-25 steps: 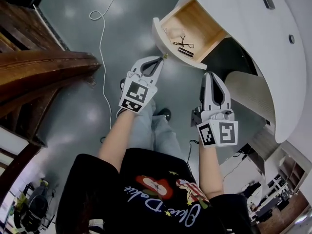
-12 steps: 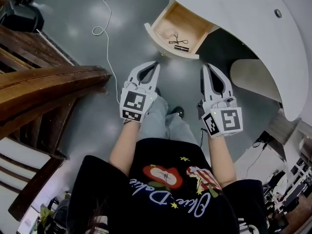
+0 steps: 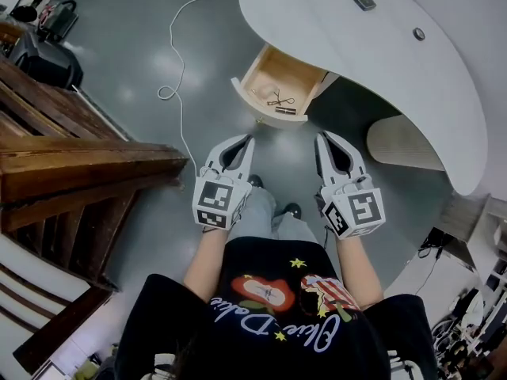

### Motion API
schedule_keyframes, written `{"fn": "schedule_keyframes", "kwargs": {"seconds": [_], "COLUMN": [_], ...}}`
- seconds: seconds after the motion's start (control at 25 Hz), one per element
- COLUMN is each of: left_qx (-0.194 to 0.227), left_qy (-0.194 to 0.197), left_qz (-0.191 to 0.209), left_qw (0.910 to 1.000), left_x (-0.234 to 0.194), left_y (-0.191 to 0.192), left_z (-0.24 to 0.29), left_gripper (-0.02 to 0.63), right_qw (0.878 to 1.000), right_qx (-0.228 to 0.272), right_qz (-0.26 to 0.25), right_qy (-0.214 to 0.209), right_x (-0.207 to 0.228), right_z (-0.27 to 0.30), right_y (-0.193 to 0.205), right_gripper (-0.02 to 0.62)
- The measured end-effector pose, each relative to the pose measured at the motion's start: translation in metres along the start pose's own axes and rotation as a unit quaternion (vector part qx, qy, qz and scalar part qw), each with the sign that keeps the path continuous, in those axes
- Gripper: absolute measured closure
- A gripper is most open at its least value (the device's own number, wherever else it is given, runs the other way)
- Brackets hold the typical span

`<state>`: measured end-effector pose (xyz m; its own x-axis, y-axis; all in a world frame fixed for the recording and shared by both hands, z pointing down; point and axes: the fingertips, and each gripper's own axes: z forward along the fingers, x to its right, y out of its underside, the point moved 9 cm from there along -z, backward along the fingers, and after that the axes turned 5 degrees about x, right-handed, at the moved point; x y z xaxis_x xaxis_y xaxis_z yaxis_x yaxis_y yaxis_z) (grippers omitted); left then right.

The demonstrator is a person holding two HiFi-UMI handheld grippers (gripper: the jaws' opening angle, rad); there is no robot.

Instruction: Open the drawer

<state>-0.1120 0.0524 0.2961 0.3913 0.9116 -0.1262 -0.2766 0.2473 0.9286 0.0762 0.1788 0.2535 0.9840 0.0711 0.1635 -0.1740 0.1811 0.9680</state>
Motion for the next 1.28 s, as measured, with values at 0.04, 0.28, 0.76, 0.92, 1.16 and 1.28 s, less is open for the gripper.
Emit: {"fn": "schedule_keyframes", "kwargs": {"seconds": [0.04, 0.28, 0.76, 0.92, 1.16, 1.28], "left_qx": [-0.001, 0.002, 0.049, 0.063, 0.076, 0.087], "left_qy": [0.001, 0.01, 0.062, 0.08, 0.094, 0.098], "left_qz": [0.004, 0.024, 0.077, 0.1, 0.123, 0.129], "left_qw": [1.0, 0.9997, 0.9939, 0.9898, 0.985, 0.983], "left_x": [0.002, 0.017, 0.055, 0.066, 0.082, 0.089], "left_y": [-0.004, -0.029, -0.096, -0.115, -0.131, -0.137], "left_z": [-0.003, -0.01, -0.016, -0.015, -0.018, -0.019], "left_gripper": [0.601, 0.601, 0.601, 0.601, 0.601, 0.601], "right_qw": [1.0, 1.0, 0.998, 0.996, 0.995, 0.995], "right_qx": [0.002, 0.013, 0.066, 0.087, 0.097, 0.1], "right_qz": [0.0, 0.011, 0.006, -0.002, -0.012, -0.014], "right_qy": [-0.001, -0.001, 0.0, 0.006, 0.007, 0.01], "right_x": [-0.001, -0.004, -0.004, 0.001, 0.002, 0.003], "right_z": [-0.003, -0.013, -0.048, -0.056, -0.072, -0.08], "right_y": [-0.003, -0.021, -0.069, -0.085, -0.098, -0.099], "right_gripper": [0.595, 0.595, 0.595, 0.595, 0.595, 0.595]}}
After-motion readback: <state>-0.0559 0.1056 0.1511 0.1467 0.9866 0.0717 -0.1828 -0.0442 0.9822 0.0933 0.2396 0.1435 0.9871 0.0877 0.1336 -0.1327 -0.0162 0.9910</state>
